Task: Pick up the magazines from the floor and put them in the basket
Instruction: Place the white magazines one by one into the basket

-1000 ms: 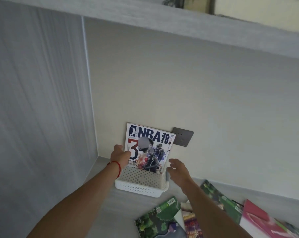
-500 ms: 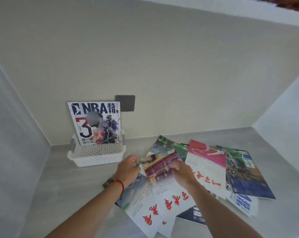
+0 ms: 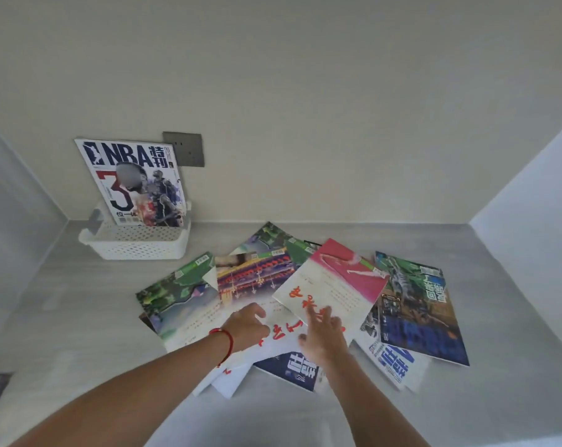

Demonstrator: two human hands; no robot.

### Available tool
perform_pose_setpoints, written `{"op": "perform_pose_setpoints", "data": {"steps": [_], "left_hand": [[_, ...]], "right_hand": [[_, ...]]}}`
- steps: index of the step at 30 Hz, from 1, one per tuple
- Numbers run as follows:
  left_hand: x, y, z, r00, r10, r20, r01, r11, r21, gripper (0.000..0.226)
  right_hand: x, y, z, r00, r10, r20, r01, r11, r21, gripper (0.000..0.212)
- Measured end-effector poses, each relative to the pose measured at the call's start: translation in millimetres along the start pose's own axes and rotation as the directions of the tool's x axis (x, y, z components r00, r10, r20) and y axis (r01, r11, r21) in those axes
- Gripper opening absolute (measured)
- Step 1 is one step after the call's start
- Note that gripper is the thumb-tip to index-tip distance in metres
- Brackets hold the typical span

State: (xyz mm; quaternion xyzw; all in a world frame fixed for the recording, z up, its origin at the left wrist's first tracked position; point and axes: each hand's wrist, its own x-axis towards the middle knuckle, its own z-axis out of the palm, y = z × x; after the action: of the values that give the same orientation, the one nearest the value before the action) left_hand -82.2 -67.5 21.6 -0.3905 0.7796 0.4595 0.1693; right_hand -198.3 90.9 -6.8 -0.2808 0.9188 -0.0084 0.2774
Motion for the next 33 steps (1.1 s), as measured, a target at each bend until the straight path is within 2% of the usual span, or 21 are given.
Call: {"op": "perform_pose_setpoints", "data": {"steps": [2,4,5,7,9,10,13,16,17,19,21,24,26,27,28,29,31,32,33], "left_hand": [[0,-3,15,0.997,-0.065,-0.049,0.068,0.995,0.070,0.053],[-1,-6,30,0.978,-0.167,-0.128,0.180,0.979,0.096,0.064],[-2,-8,36,0.960,-0.227,-0.166,0.241,0.968,0.068,0.067],[-7,-16,44,0.920,-0.317,-0.230,0.322,0.947,-0.019,0.071],[-12,-27,49,0.886,-0.373,-0.274,0.355,0.928,-0.116,0.069],[-14,-32,51,0.874,-0.391,-0.290,0.362,0.920,-0.151,0.068],[-18,-43,55,0.855,-0.435,-0.284,0.387,0.898,-0.212,0.072],[-19,-44,62,0.817,-0.525,-0.239,0.396,0.811,-0.431,0.085],[-20,-45,61,0.803,-0.546,-0.239,0.387,0.783,-0.486,0.081],[-24,-51,55,0.798,-0.551,-0.244,0.356,0.757,-0.547,0.053],[-34,-58,43,0.817,-0.494,-0.297,0.298,0.803,-0.516,0.025],[-51,-65,20,0.832,-0.302,-0.465,0.167,0.936,-0.309,0.023],[-60,-65,1,0.842,-0.177,-0.510,0.058,0.969,-0.241,0.026],[-63,-66,-10,0.842,-0.119,-0.526,0.005,0.977,-0.214,0.027],[-65,-67,-23,0.838,-0.054,-0.544,-0.049,0.984,-0.173,0.029],[-69,-68,-38,0.828,0.015,-0.561,-0.096,0.989,-0.115,0.030],[-77,-73,-69,0.785,0.127,-0.606,-0.194,0.980,-0.046,0.030],[-80,-77,-85,0.758,0.160,-0.633,-0.245,0.968,-0.048,0.031],[-84,-82,-101,0.727,0.173,-0.664,-0.292,0.954,-0.071,0.031]], "right_hand": [[-10,-25,10,0.993,-0.112,-0.044,0.111,0.993,-0.039,0.067],[-17,-38,19,0.944,-0.327,-0.033,0.327,0.945,-0.013,0.063],[-20,-41,20,0.904,-0.428,-0.023,0.429,0.902,0.048,0.062],[-18,-38,17,0.864,-0.499,-0.066,0.502,0.843,0.196,0.060],[-6,-25,9,0.868,-0.460,-0.186,0.488,0.857,0.162,0.063],[1,-15,5,0.887,-0.419,-0.192,0.443,0.891,0.102,0.067],[17,11,1,0.943,-0.328,-0.051,0.323,0.942,-0.089,0.082],[14,14,8,0.945,-0.326,-0.013,0.318,0.931,-0.178,0.088],[12,12,10,0.949,-0.315,-0.008,0.309,0.934,-0.177,0.089],[8,9,15,0.954,-0.301,-0.007,0.296,0.943,-0.152,0.086],[6,5,15,0.952,-0.305,-0.015,0.300,0.945,-0.127,0.074],[5,-3,11,0.954,-0.287,-0.092,0.281,0.957,-0.074,0.054],[8,-14,7,0.941,-0.298,-0.161,0.292,0.955,-0.058,0.058],[10,-21,6,0.928,-0.318,-0.193,0.322,0.947,-0.010,0.064],[13,-29,4,0.919,-0.329,-0.219,0.359,0.927,0.111,0.072],[13,-38,0,0.918,-0.329,-0.221,0.386,0.872,0.300,0.078],[12,-52,-7,0.911,-0.353,-0.215,0.404,0.655,0.639,0.078],[11,-59,-12,0.902,-0.369,-0.222,0.410,0.579,0.705,0.070],[10,-67,-18,0.897,-0.381,-0.226,0.419,0.564,0.712,0.056]]}}
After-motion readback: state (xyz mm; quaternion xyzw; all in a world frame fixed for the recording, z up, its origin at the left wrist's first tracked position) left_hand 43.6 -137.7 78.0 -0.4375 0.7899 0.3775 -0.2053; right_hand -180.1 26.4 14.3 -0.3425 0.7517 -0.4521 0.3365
